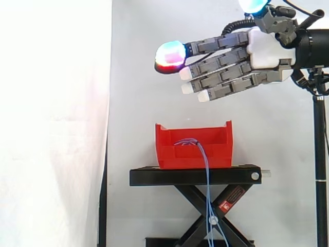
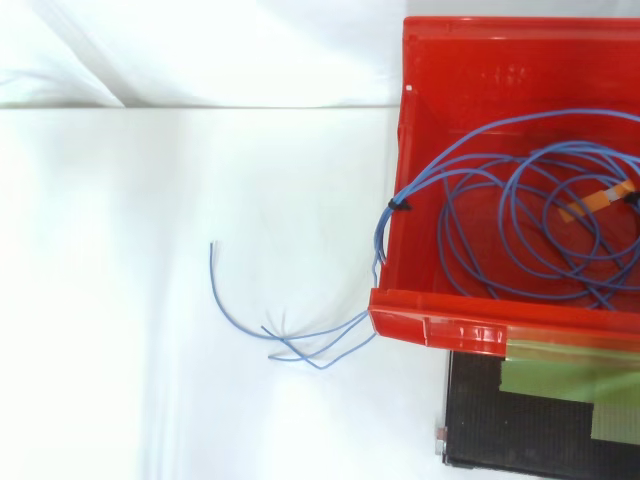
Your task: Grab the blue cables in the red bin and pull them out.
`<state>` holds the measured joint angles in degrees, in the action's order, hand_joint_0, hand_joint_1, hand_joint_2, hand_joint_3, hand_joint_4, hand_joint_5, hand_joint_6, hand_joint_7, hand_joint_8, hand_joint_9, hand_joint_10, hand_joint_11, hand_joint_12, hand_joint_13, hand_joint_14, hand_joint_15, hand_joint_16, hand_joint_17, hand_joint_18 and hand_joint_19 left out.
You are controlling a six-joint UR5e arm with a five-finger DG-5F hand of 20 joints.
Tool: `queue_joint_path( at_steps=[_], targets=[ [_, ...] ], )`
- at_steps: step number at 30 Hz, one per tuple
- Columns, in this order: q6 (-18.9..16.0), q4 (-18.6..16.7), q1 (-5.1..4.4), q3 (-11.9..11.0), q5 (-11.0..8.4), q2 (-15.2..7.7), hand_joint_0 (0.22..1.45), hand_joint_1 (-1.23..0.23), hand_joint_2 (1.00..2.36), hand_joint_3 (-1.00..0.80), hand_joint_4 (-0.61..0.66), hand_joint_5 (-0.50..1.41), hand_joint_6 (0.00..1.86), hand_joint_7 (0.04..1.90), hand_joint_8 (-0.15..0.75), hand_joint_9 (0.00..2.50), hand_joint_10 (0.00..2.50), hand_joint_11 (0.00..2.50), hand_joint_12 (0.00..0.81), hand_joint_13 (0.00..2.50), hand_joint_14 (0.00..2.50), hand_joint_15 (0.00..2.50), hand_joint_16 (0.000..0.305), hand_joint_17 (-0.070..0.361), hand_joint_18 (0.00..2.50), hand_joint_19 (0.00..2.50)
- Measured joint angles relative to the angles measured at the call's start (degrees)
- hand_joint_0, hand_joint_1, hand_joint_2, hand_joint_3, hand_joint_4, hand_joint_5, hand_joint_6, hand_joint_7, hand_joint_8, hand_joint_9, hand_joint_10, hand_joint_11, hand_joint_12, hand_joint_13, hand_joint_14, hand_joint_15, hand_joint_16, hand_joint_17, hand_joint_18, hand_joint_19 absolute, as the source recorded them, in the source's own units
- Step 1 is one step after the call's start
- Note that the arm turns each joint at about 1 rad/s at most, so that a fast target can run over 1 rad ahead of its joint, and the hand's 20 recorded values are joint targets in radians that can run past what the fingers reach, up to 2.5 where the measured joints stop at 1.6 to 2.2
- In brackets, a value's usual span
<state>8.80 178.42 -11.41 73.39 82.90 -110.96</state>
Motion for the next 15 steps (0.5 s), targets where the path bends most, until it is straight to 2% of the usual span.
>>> queue_joint_path(
  at_steps=[11, 15],
  targets=[
    [-1.59, -0.25, -0.06, -0.13, -0.01, 0.03, 0.72, -0.67, 1.0, -1.0, 0.18, 0.2, 0.01, 0.18, 0.247, 0.25, 0.0, 0.0, 0.364, 0.0, 0.0, 0.07, 0.064, 0.143, 0.0, 0.14],
    [-1.53, 1.11, 0.09, -0.78, 0.62, 0.64, 0.72, -0.68, 1.0, -1.0, 0.18, 0.2, 0.01, 0.18, 0.247, 0.25, 0.0, 0.0, 0.364, 0.0, 0.0, 0.07, 0.063, 0.143, 0.0, 0.14]
  ],
)
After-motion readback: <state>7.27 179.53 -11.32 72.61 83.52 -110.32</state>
